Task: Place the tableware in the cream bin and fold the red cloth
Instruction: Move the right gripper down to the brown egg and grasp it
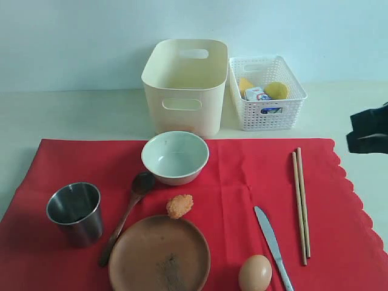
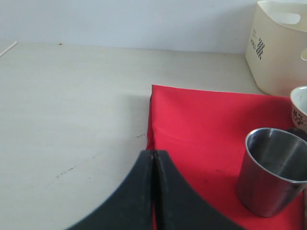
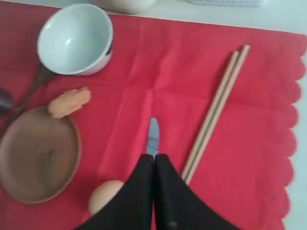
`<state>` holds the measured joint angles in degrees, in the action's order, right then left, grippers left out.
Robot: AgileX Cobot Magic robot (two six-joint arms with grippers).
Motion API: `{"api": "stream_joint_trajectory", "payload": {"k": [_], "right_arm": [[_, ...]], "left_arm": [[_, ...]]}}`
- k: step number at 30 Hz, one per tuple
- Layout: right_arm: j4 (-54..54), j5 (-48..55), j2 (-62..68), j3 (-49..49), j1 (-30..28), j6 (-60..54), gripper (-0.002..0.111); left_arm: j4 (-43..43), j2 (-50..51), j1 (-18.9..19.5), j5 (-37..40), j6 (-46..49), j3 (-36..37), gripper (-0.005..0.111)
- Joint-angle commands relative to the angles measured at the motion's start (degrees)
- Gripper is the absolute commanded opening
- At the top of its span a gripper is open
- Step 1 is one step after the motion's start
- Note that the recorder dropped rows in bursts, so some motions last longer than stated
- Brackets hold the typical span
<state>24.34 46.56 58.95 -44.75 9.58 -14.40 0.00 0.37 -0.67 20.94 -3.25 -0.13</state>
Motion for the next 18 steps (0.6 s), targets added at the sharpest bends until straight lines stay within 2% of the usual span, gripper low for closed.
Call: {"api": "stream_joint_trajectory", "payload": {"k": [1, 6, 11, 18], "right_arm": [[11.57, 3.87, 4.10, 0.30, -0.22, -12.35, 0.000], [11.79, 2.80, 7.70, 0.30, -0.22, -20.88, 0.000], [11.79, -0.92, 9.79, 0.30, -0.03, -22.96, 0.000], [8.22, -3.89, 13.22, 0.30, 8.56, -23.11, 0.000]], "left_arm": [[-0.36, -0.37, 0.05, -0.64, -0.24, 0.13, 0.000], [-0.36, -0.37, 0.05, -0.64, -0.24, 0.13, 0.000], [-0.36, -0.37, 0.05, -0.64, -0.24, 0.13, 0.000], [-0.36, -0.37, 0.05, -0.64, -0.24, 0.13, 0.000]]}}
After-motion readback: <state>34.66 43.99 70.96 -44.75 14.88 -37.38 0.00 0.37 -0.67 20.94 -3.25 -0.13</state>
